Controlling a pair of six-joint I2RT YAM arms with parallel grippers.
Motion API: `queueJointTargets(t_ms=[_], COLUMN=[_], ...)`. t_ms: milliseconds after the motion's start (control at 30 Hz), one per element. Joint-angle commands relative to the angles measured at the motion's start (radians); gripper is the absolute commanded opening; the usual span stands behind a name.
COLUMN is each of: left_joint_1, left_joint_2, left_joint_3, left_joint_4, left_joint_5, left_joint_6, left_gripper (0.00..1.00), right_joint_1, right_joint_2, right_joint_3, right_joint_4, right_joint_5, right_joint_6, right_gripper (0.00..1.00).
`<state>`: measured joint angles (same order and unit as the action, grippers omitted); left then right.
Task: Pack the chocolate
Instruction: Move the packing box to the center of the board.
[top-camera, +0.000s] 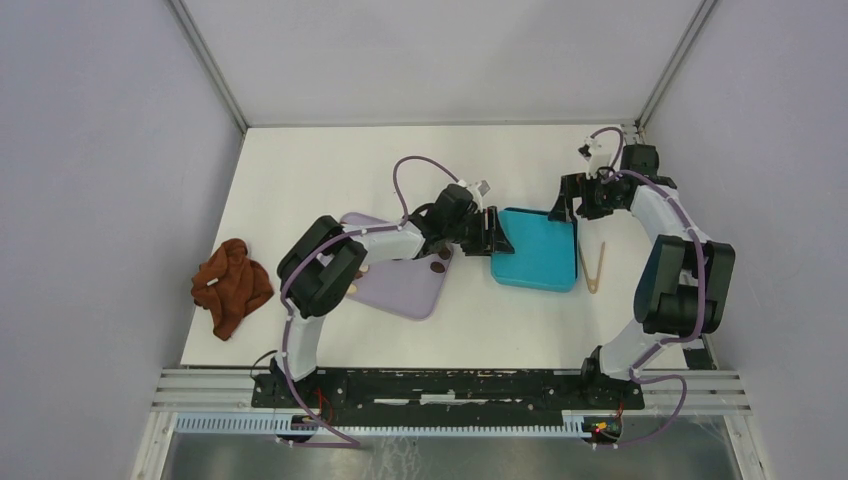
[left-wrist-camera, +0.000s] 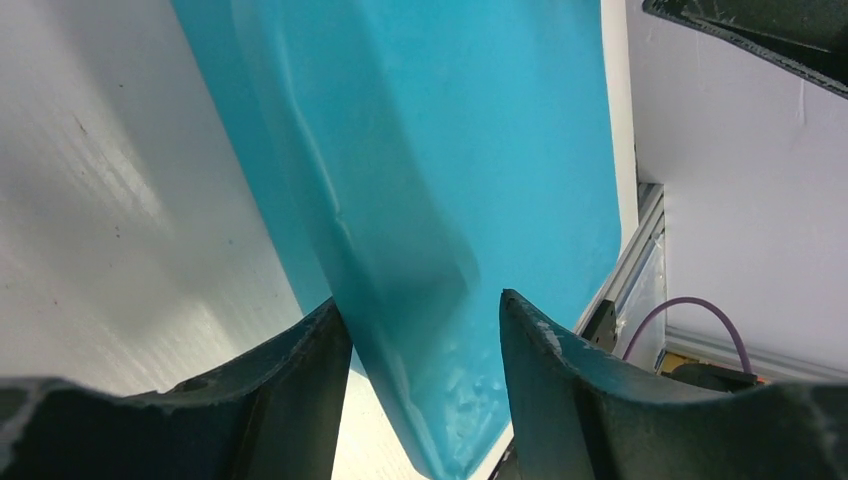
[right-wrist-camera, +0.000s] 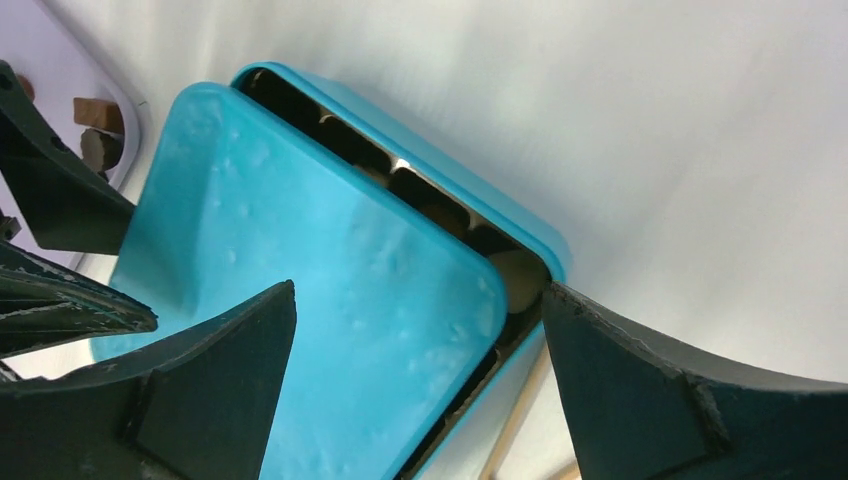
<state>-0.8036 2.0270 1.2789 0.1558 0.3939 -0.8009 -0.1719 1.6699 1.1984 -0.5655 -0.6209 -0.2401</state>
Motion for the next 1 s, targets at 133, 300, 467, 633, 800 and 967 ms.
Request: queueJointTargets(t_ms=[133,300,467,633,800,967], left_joint_1=[0.007,0.007,0.007,0.007,0.005,0.007], left_joint_2=[0.032,0.028,0.016,0.004,-0.022,-0.069], left_joint_3=[0.086,0.065,0.024,-0.001,-0.022,-0.058], left_joint_4=[-0.042,-0.017,0.023,0.036,0.032,0.028], left_joint_5=[-0.015,-0.007,-0.004,-0.007,-0.017,-0.030], left_joint_6=[-0.022,-0.006,-0.001,-0.004,-0.007,-0.020], left_gripper=[0.61,0.61,0.62,0.62,0.62,0.62], right_joint_1=[-0.090,-0.098,-0.102,-0.101,-0.085,-0.053], right_joint_2=[0.002,0.042,0.069,0.077,0.084,0.071], right_joint_3=[0.010,-0.028,-0.063,-0.073,-0.084,-0.115], right_joint_4=[0.018,-0.004,-0.028,-0.075,-0.159,-0.220], right_joint_5=[-0.048,-0.129,-0.231,-0.281,-0.328,-0.364], right_joint_6=[-0.019,-0.032,-0.026,-0.046,-0.109,-0.160], right_gripper=[0.98,0.98,0.98,0.98,0.97,0.96])
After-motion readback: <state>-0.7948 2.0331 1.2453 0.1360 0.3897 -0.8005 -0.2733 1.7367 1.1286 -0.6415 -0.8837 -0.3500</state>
